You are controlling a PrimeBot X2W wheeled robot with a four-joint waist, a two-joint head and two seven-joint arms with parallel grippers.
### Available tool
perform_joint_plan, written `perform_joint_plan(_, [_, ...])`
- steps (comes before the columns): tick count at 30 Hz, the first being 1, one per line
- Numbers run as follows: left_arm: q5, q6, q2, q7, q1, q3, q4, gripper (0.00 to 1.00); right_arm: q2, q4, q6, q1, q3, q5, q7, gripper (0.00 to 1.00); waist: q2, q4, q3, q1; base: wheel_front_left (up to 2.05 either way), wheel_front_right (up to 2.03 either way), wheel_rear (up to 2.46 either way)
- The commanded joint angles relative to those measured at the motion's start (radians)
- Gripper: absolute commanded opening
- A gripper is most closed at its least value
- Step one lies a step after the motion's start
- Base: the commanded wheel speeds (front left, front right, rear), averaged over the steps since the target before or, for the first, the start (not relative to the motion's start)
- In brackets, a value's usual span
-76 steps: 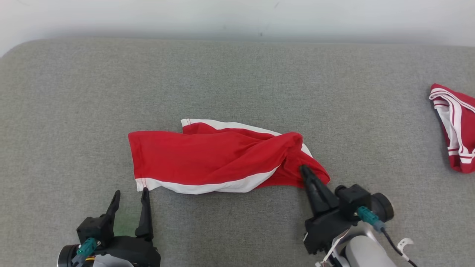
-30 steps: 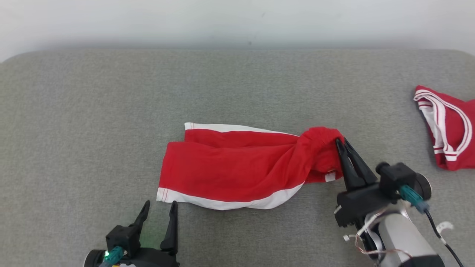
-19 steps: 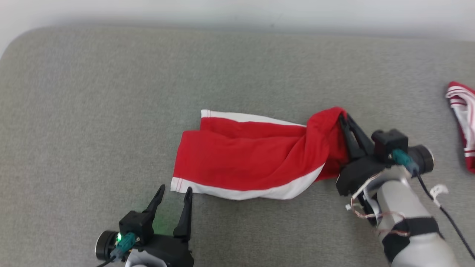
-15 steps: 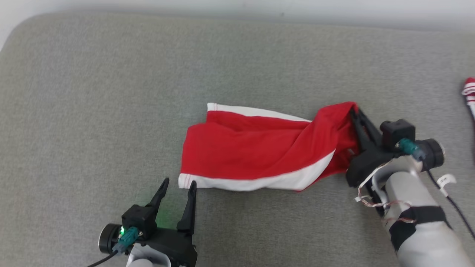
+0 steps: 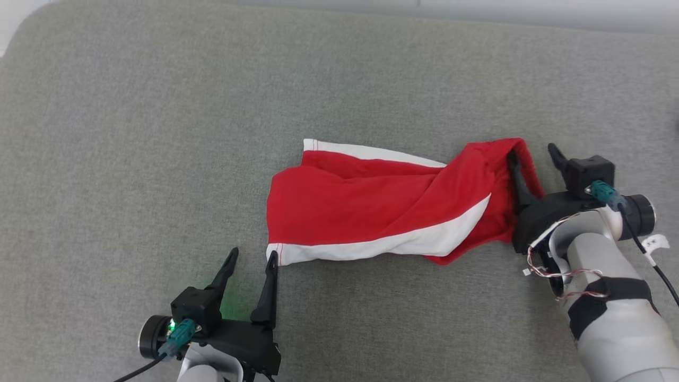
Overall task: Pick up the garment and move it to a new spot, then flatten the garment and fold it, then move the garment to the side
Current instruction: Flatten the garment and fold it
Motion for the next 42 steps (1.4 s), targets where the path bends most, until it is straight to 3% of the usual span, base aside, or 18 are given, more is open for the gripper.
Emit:
perform_joint_plan(1, [0.002, 0.006, 0.001, -0.003, 0.014, 0.011, 0.001, 1.00, 0.006, -0.052, -0.003, 0.040, 0.005, 0.026, 0.001, 1.00, -0.0002, -0.020, -0.031, -0.0001, 0.00, 0.00, 0.00])
perform_joint_plan(12, [0.037, 0.004, 0.001, -0.003, 0.093, 0.103, 0.005, 1.00, 0.029, -0.358, -0.003, 0.294, 0.049, 0.163, 0.001, 1.00, -0.0002, -0.073, -0.131, -0.0001, 0.00, 0.00, 0.00])
perform_joint_plan(16, [0.045, -0.002, 0.001, -0.003, 0.119, 0.128, 0.001, 1.00, 0.046, -0.419, -0.003, 0.370, 0.115, 0.216, 0.001, 1.00, -0.0002, -0.080, -0.138, -0.0001, 0.00, 0.00, 0.00])
perform_joint_plan(23, [0.053, -0.013, 0.001, -0.003, 0.111, 0.128, 0.005, 1.00, 0.051, -0.400, -0.003, 0.363, 0.211, 0.290, 0.001, 1.00, -0.0002, -0.068, -0.122, -0.0001, 0.00, 0.00, 0.00])
perform_joint_plan(37, [0.054, -0.018, 0.000, -0.003, 0.114, 0.125, 0.009, 1.00, 0.077, -0.325, -0.003, 0.289, 0.263, 0.434, 0.001, 1.00, -0.0002, -0.035, -0.098, -0.0001, 0.00, 0.00, 0.00])
perform_joint_plan(40, [0.050, -0.018, 0.000, -0.003, 0.105, 0.118, 0.007, 1.00, 0.080, -0.314, -0.003, 0.278, 0.273, 0.469, 0.001, 0.71, -0.0002, -0.031, -0.088, -0.0001, 0.00, 0.00, 0.00])
perform_joint_plan(41, [0.048, -0.017, 0.000, -0.003, 0.103, 0.116, 0.006, 1.00, 0.080, -0.310, -0.003, 0.274, 0.278, 0.474, 0.001, 0.48, -0.0002, -0.030, -0.085, -0.0001, 0.00, 0.00, 0.00])
perform_joint_plan(42, [0.047, -0.017, 0.000, -0.003, 0.100, 0.113, 0.005, 1.00, 0.077, -0.310, -0.003, 0.267, 0.286, 0.478, 0.001, 0.41, -0.0002, -0.028, -0.082, -0.0001, 0.00, 0.00, 0.00])
